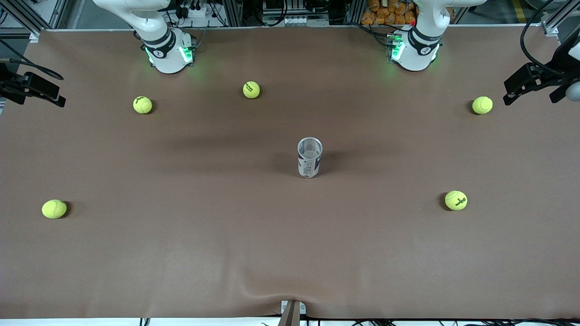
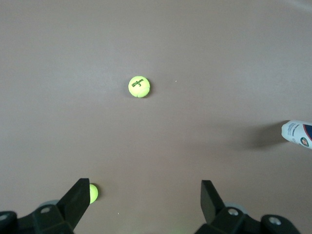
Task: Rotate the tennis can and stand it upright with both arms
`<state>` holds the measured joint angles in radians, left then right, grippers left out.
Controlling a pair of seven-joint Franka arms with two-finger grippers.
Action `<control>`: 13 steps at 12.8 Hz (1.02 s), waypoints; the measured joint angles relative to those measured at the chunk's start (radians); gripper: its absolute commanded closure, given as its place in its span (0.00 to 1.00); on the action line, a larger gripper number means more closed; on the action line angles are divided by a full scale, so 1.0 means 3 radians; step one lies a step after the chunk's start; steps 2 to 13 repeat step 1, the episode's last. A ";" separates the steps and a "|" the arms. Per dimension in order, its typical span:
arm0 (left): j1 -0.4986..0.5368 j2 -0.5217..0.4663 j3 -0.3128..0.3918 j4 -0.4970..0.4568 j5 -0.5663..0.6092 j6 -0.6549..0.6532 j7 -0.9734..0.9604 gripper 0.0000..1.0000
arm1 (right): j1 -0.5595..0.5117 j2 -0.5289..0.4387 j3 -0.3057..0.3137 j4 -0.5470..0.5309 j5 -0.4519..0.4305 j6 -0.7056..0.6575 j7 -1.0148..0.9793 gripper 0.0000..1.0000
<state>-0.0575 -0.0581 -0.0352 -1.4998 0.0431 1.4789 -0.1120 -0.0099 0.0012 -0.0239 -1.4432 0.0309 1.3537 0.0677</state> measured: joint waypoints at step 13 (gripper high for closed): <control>0.0029 0.0000 -0.0021 0.0000 -0.0001 -0.0032 0.0000 0.00 | 0.0000 0.0000 -0.0001 0.0000 0.0000 0.0000 0.0000 0.00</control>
